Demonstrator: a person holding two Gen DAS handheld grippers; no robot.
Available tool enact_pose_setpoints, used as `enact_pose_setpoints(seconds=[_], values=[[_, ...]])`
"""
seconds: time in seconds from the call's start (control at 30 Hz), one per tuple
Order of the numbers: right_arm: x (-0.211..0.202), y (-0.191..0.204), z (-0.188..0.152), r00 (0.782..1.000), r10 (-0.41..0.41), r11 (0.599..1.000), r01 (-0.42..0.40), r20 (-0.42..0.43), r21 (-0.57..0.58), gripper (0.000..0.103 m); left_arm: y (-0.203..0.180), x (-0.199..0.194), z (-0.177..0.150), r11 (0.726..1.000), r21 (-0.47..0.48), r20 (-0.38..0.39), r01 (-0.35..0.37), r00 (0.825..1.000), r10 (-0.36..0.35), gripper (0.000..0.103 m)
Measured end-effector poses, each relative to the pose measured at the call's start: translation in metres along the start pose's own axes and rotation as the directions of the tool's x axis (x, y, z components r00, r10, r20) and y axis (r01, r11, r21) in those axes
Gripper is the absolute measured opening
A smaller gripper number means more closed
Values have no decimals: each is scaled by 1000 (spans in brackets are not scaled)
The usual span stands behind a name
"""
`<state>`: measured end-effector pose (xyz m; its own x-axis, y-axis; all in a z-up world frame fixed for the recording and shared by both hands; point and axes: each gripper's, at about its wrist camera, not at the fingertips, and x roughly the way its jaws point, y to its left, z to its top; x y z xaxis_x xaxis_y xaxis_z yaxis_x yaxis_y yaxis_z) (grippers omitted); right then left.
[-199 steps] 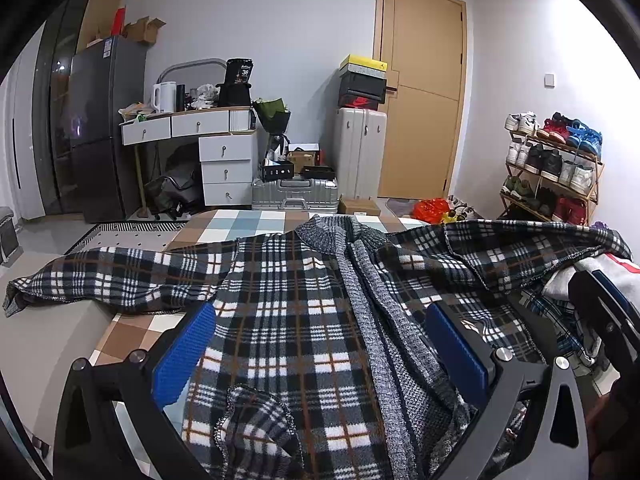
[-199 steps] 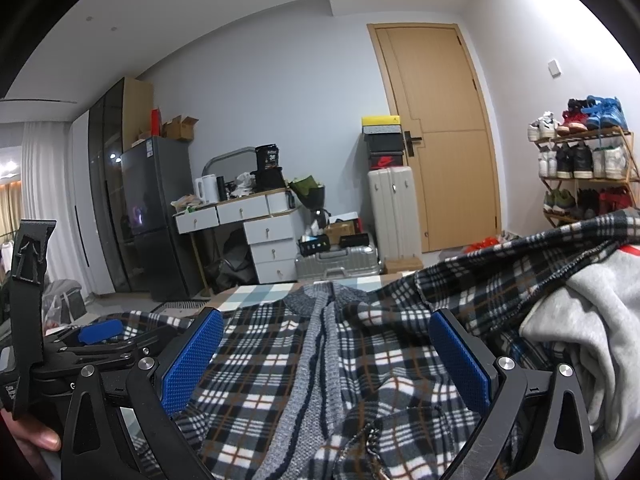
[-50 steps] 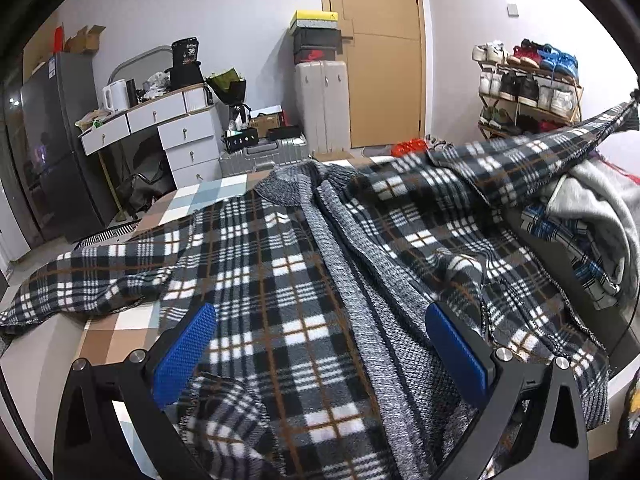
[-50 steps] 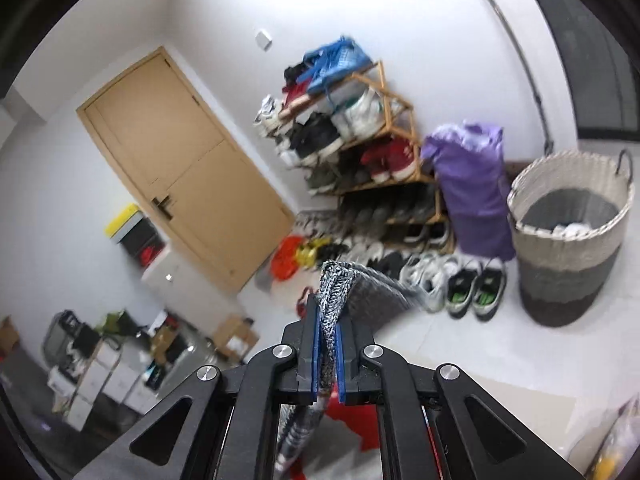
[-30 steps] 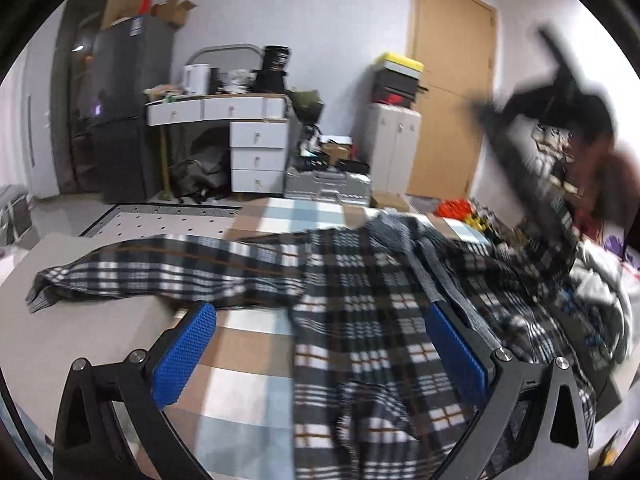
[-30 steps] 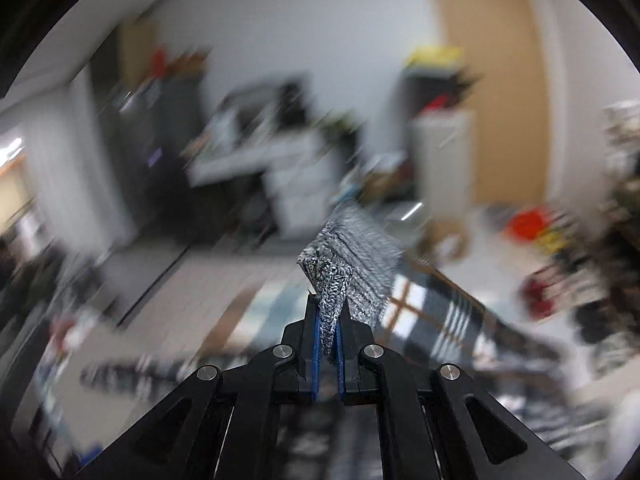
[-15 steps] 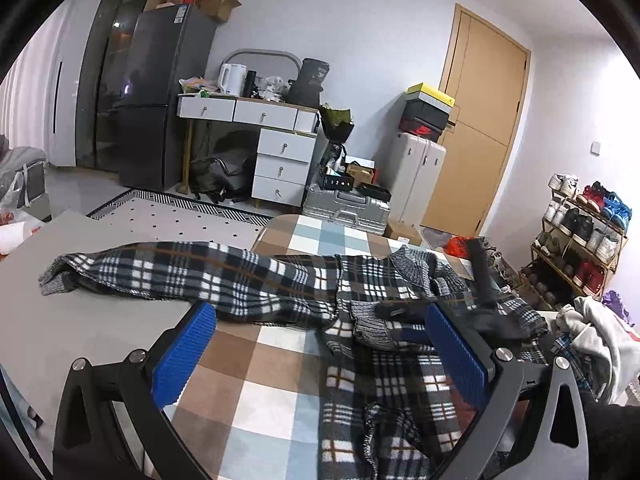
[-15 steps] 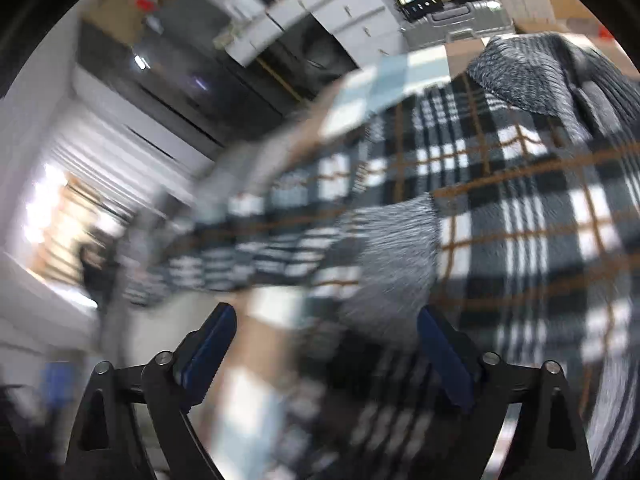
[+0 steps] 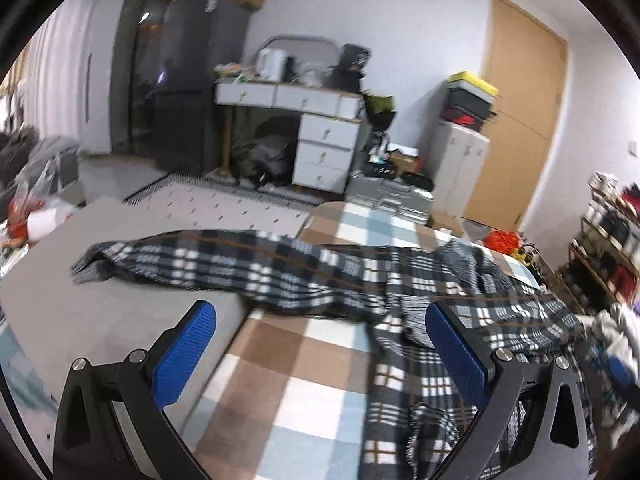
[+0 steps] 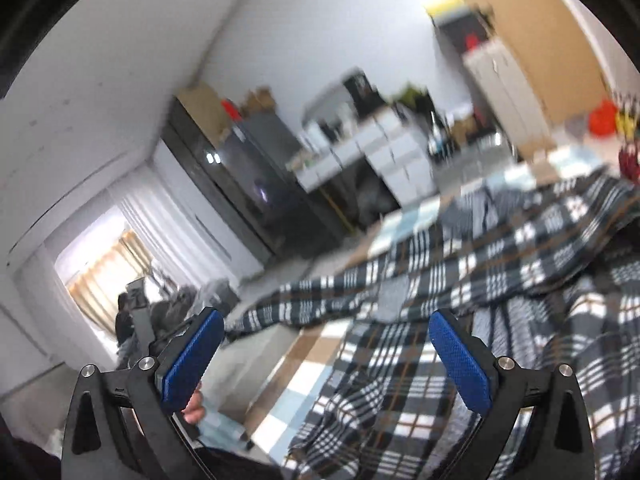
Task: Fold large clothes
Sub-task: 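Grasp the grey knit cuff of the other sleeve with the left gripper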
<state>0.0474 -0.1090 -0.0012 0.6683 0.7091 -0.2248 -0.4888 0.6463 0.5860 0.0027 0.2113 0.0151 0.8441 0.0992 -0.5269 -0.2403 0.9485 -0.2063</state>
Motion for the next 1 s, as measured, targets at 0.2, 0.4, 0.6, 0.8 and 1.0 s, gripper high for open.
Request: enact_pose_setpoints(seconds=[0.2,0.4,0.6,0.8,1.0], values=[[-10,-7,-12,999,-30,999,30,12,-43,103,74,-4,27,993,-115,-101,13,995,-24,102],[-2,-6,-20,995,70,997,-71,-67,-11,103,176,11,42,936,-349,-186,-45,982,-22,102],[-8,-7,-21,995,45,999,-46,-87,-10,103,235,48,35,800,-599,-223,37,952,-211,102],[-3,-20,-26,992,36,999,-32,-118,41,103,245,88,31,690,-713,-200,128,906,-374,102],[-4,-31,-25,994,24,996,-15,-107,85,103,262,105,42,644,-761,-197,81,917,-347,102]])
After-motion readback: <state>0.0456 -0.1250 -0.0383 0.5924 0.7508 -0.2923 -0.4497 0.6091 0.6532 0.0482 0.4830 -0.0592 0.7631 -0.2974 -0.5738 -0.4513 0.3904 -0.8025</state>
